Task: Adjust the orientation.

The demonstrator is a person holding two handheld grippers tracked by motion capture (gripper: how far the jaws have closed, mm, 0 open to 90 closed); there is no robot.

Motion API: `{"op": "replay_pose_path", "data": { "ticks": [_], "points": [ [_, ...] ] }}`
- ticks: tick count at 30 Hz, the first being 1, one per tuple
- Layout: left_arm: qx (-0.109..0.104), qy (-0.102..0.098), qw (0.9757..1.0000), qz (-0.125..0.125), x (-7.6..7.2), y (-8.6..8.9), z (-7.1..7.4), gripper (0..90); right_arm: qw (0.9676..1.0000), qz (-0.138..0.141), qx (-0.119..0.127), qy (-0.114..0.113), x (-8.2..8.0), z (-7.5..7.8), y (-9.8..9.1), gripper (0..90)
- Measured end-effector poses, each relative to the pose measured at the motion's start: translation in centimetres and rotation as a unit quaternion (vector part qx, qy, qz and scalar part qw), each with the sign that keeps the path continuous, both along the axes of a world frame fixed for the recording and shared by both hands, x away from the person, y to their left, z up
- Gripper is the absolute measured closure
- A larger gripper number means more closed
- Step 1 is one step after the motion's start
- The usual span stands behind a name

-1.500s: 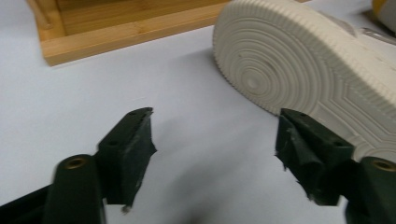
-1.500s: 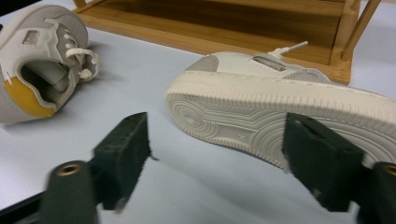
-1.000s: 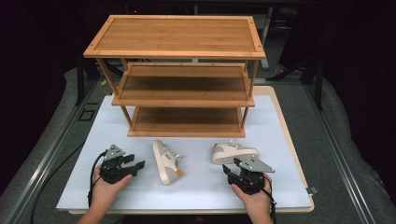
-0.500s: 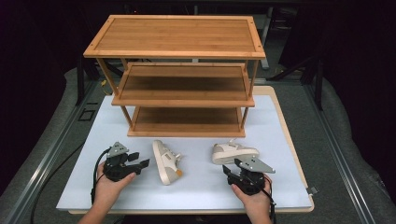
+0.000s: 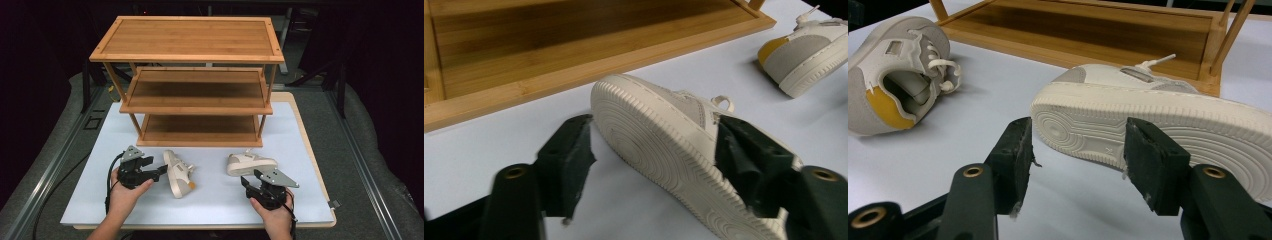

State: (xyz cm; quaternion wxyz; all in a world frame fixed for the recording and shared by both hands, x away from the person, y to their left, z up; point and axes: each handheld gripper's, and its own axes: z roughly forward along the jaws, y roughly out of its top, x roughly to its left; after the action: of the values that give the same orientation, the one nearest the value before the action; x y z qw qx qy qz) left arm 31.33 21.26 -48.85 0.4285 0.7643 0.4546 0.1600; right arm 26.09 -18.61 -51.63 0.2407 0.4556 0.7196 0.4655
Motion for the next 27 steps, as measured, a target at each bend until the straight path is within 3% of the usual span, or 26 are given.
{"op": "replay_pose_path", "data": {
  "ticks": [15, 18, 19, 22, 27],
  "points": [
    [0.008, 0.006, 0.9997, -0.022, -0.2, -1.3, -1.0, 25.6, 1.0000, 0.000, -0.001, -0.001, 0.1, 0.0, -0.1, 44.4],
    [0.001, 0.007, 0.9997, -0.021, -0.1, -1.3, -1.2, 23.6, 1.0000, 0.001, 0.000, 0.000, 0.1, -0.1, -0.1, 44.1],
    [0.010, 0.002, 0.9996, -0.025, -0.1, -1.2, -1.2, 23.1, 1.0000, 0.001, 0.000, 0.000, 0.1, -0.1, -0.1, 44.0],
    [0.011, 0.001, 0.9996, -0.024, -0.2, -1.2, -1.2, 23.1, 1.0000, 0.001, 0.000, 0.001, 0.1, -0.1, -0.1, 43.9],
    [0.002, 0.004, 0.9998, -0.017, -0.5, -0.4, -1.3, 23.1, 1.0000, 0.000, 0.004, 0.004, 0.0, 0.0, -0.2, 43.9]
  ]
}}
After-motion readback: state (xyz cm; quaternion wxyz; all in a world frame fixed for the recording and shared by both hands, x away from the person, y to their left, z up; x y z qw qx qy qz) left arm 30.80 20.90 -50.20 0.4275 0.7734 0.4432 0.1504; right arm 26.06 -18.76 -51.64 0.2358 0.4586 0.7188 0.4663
